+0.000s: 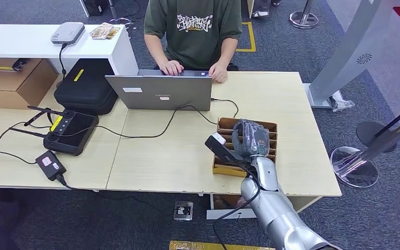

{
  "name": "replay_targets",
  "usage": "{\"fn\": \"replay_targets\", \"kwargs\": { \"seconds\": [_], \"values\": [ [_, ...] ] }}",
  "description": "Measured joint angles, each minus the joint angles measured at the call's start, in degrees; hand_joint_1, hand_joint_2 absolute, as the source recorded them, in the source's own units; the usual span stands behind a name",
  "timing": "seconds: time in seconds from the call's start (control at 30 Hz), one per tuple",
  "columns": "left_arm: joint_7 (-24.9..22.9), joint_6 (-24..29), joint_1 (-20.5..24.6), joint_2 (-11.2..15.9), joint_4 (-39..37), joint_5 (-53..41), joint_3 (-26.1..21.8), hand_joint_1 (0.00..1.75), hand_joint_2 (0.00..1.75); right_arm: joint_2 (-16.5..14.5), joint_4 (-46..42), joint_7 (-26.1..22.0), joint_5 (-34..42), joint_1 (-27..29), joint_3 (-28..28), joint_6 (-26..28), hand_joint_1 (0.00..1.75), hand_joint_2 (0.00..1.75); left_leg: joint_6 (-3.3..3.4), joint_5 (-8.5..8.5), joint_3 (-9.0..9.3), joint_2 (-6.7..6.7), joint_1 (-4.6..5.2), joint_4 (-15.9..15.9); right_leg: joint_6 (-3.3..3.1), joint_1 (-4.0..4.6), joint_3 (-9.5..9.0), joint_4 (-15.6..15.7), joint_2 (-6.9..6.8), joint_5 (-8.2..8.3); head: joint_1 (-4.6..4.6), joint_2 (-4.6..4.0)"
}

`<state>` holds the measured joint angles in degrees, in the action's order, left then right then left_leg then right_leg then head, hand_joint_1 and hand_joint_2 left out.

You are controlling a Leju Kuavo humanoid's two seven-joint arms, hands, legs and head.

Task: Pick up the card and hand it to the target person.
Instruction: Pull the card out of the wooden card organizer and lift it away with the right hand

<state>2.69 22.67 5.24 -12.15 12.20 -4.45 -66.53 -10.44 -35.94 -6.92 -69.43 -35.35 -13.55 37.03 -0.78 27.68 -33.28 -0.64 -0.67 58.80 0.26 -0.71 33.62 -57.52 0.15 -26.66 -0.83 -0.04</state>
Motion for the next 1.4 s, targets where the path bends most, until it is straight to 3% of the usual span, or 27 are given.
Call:
{"fn": "replay_targets", "kwargs": {
  "seconds": [0.37,0.5,0.7,0.9,1.4],
  "values": [
    [0.8,-0.1,0.0,0.0,0.0,0.2,0.0,0.0,0.0,-0.5,-3.3,-2.1,1.1,1.1,0.0,0.9,1.47,1.75,0.0,0.0,0.0,0.0,0.0,0.0,0.0,0.0,0.0,0.0,-0.01,0.0,-0.01,0.0],
    [0.8,-0.3,0.0,0.0,0.0,0.4,0.0,0.0,0.0,-0.5,-8.1,-2.2,1.2,2.3,0.0,0.7,1.62,1.75,0.0,0.0,0.0,0.0,0.0,0.0,0.0,0.0,0.0,0.0,0.0,0.0,-0.01,0.0],
    [0.9,-0.5,-0.1,0.0,0.0,0.7,0.0,0.0,0.0,0.0,-22.4,-1.9,0.5,5.9,-0.4,1.2,1.64,1.75,0.0,0.0,-0.01,0.0,0.0,0.0,0.0,0.0,0.01,0.0,-0.02,0.0,0.0,0.0],
    [0.9,-0.4,-0.1,0.0,0.0,1.1,0.0,0.0,0.0,2.5,-35.6,-0.2,0.6,7.7,-0.6,0.2,1.65,1.75,0.0,0.01,0.0,0.01,0.01,0.0,0.0,-0.01,0.0,0.0,-0.01,0.0,-0.01,0.0],
    [0.9,-0.4,-0.1,0.0,0.0,1.5,0.0,0.0,0.0,3.8,-36.9,-1.2,1.5,8.6,-0.6,1.8,1.64,1.75,0.0,0.01,0.0,0.0,0.0,0.0,-0.01,0.0,0.0,0.0,-0.01,0.0,-0.01,0.0]
  ]
}}
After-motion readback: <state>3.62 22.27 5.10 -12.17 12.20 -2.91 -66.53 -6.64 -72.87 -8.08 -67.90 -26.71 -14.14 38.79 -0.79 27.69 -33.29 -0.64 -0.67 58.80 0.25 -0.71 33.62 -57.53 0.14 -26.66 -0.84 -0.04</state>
